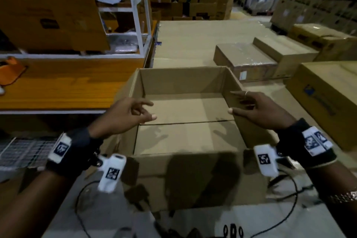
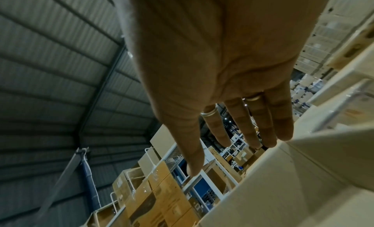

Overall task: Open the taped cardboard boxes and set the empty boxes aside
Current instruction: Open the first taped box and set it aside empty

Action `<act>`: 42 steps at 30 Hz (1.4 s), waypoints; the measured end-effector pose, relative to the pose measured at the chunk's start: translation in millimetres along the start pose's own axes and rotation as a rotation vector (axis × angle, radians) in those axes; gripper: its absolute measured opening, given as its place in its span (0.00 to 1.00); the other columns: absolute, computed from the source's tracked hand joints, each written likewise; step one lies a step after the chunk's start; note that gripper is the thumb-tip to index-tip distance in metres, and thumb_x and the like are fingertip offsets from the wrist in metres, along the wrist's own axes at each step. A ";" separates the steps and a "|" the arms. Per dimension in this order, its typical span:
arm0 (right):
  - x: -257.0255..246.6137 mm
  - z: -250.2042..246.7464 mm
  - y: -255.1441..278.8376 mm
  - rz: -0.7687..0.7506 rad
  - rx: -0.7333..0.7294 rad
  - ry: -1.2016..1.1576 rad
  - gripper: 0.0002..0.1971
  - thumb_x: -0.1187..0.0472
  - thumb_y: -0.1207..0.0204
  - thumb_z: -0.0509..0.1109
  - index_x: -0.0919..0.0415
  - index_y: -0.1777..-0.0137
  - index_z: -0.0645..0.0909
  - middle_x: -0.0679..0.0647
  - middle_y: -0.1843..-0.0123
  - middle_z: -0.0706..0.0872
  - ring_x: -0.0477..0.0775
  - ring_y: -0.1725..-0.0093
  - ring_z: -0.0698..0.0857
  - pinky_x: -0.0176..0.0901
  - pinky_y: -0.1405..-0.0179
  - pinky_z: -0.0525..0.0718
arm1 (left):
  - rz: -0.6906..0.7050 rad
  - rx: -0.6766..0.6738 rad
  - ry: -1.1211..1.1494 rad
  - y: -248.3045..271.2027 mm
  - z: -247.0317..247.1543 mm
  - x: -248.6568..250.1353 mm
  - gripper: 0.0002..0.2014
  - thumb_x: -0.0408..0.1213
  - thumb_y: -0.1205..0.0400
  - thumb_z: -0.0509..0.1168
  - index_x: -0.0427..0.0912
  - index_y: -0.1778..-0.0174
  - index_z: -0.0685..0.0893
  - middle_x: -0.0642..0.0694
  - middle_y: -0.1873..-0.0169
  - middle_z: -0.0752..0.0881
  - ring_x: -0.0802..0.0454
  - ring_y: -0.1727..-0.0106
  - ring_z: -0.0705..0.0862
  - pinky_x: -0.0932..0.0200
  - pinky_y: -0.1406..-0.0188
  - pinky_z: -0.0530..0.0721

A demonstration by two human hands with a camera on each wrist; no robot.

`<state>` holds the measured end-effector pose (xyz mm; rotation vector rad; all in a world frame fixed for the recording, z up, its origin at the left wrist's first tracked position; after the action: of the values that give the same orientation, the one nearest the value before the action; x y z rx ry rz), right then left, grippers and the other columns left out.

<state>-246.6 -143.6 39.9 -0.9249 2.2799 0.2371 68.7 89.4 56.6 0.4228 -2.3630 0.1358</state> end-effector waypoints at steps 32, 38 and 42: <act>70.3 74.4 153.1 -0.054 0.347 0.057 0.28 0.59 0.24 0.79 0.52 0.24 0.79 0.49 0.26 0.73 0.54 0.27 0.74 0.51 0.29 0.81 | -0.332 0.562 -0.018 114.3 113.0 -55.1 0.13 0.47 0.15 0.69 0.54 0.35 0.81 0.45 0.51 0.86 0.40 0.48 0.87 0.47 0.52 0.83; 77.0 59.1 146.6 -0.075 0.421 -0.132 0.22 0.55 0.22 0.78 0.51 0.29 0.84 0.42 0.34 0.75 0.44 0.33 0.75 0.43 0.33 0.81 | -0.180 0.386 -0.119 89.0 137.2 23.4 0.18 0.53 0.18 0.71 0.61 0.33 0.80 0.59 0.64 0.86 0.55 0.57 0.86 0.52 0.54 0.83; 81.6 39.4 135.3 -0.042 0.505 -0.189 0.21 0.57 0.23 0.79 0.52 0.30 0.85 0.46 0.35 0.79 0.44 0.35 0.80 0.38 0.34 0.82 | 0.096 0.264 -0.025 41.3 169.3 93.8 0.21 0.53 0.21 0.75 0.61 0.32 0.81 0.60 0.61 0.89 0.64 0.61 0.88 0.56 0.59 0.88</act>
<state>-361.6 -74.3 -52.4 -0.6517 2.0033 -0.2529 -118.6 67.2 -3.4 0.4373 -2.3988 0.4940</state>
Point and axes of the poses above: each hand's wrist, its own y-axis away from the middle knuckle, its own z-axis out of the palm, x = y × z, the point moved 1 cm from there along -y, towards the middle knuckle
